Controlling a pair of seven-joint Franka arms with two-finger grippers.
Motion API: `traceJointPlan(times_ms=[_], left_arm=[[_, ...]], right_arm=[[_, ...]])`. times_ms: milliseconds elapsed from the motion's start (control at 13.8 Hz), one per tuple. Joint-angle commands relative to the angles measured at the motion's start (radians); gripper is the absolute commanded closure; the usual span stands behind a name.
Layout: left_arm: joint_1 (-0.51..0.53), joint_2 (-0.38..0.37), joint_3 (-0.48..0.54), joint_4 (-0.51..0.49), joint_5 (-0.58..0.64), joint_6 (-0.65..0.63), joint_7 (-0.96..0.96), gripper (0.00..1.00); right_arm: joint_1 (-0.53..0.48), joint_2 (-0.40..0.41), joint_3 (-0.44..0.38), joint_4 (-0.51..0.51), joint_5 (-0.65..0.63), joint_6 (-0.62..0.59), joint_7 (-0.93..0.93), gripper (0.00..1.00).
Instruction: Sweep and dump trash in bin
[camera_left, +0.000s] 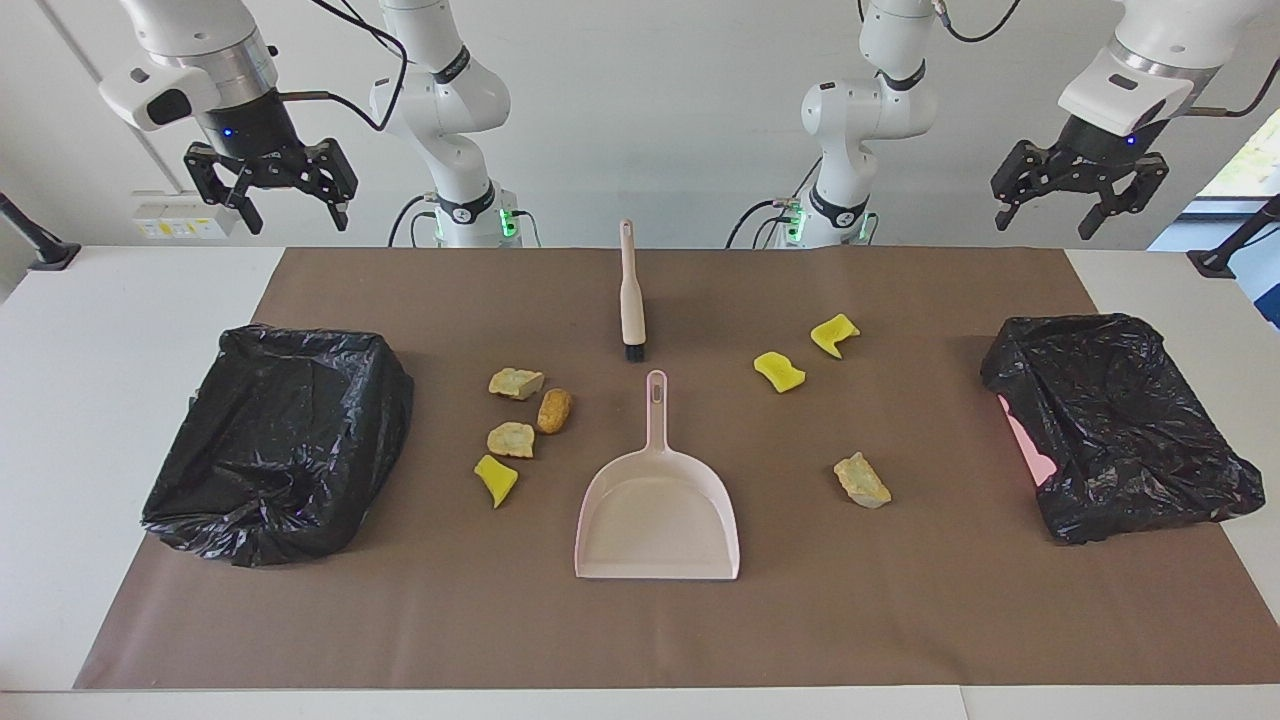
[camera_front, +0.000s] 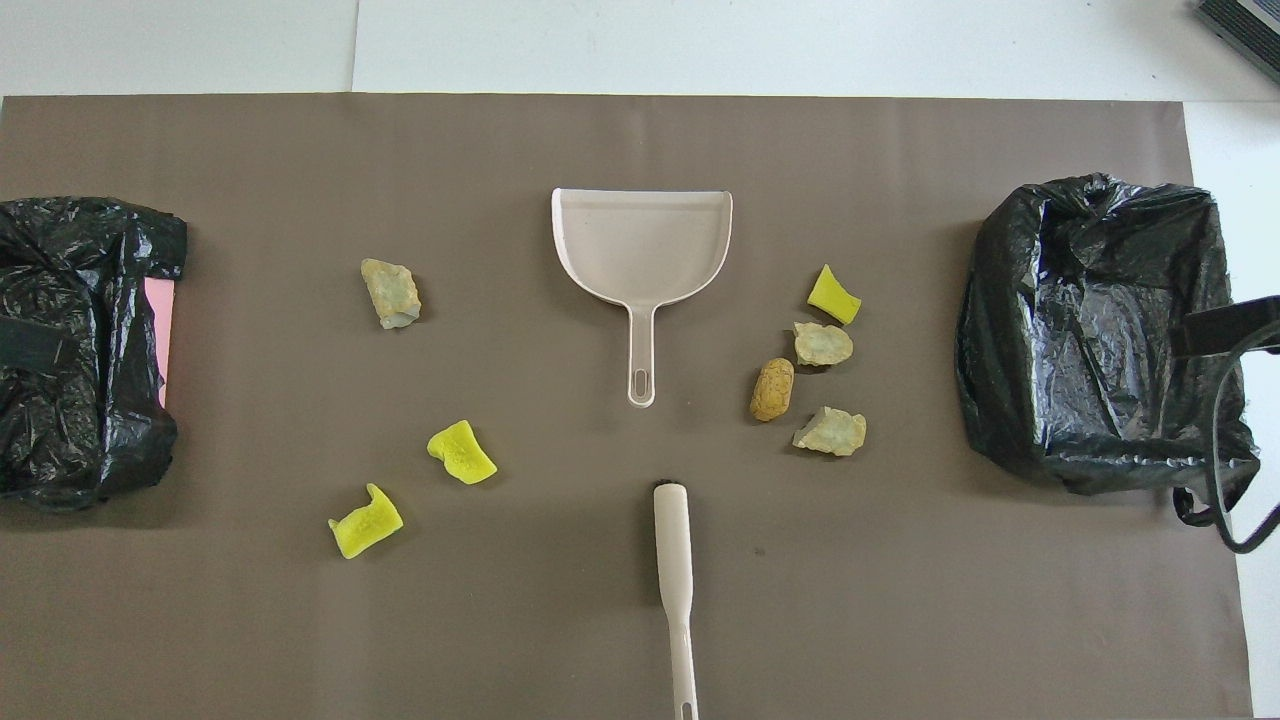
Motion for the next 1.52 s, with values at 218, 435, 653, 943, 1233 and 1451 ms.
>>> traceJointPlan(times_ms=[218, 435, 653, 943, 1233, 1451], left_arm=[[0.011, -0.014, -0.017, -0.022, 0.005, 0.013, 0.0, 0.0], [0.021, -0.013, -0.017, -0.022, 0.005, 0.016, 0.001, 0.0], [0.004, -0.016, -0.024, -0.023, -0.001, 0.014, -0.005, 0.0], [-0.003, -0.017, -0.023, -0.023, -0.001, 0.006, -0.003, 0.0], [-0.006, -0.017, -0.023, -0.025, -0.001, 0.006, -0.008, 0.0], [-0.006, -0.019, -0.024, -0.029, -0.001, 0.006, -0.008, 0.0]], right_arm=[[-0.007, -0.016, -0.001, -0.011, 0.01, -0.003, 0.012, 0.0], [-0.005, -0.016, 0.0, -0.008, 0.01, -0.003, 0.011, 0.0], [-0.007, -0.016, -0.001, -0.011, 0.01, -0.004, 0.011, 0.0], [-0.007, -0.016, -0.001, -0.011, 0.01, -0.004, 0.011, 0.0], [-0.007, -0.016, -0.001, -0.011, 0.01, -0.006, 0.011, 0.0], [-0.007, -0.018, -0.001, -0.011, 0.01, -0.012, 0.011, 0.0]])
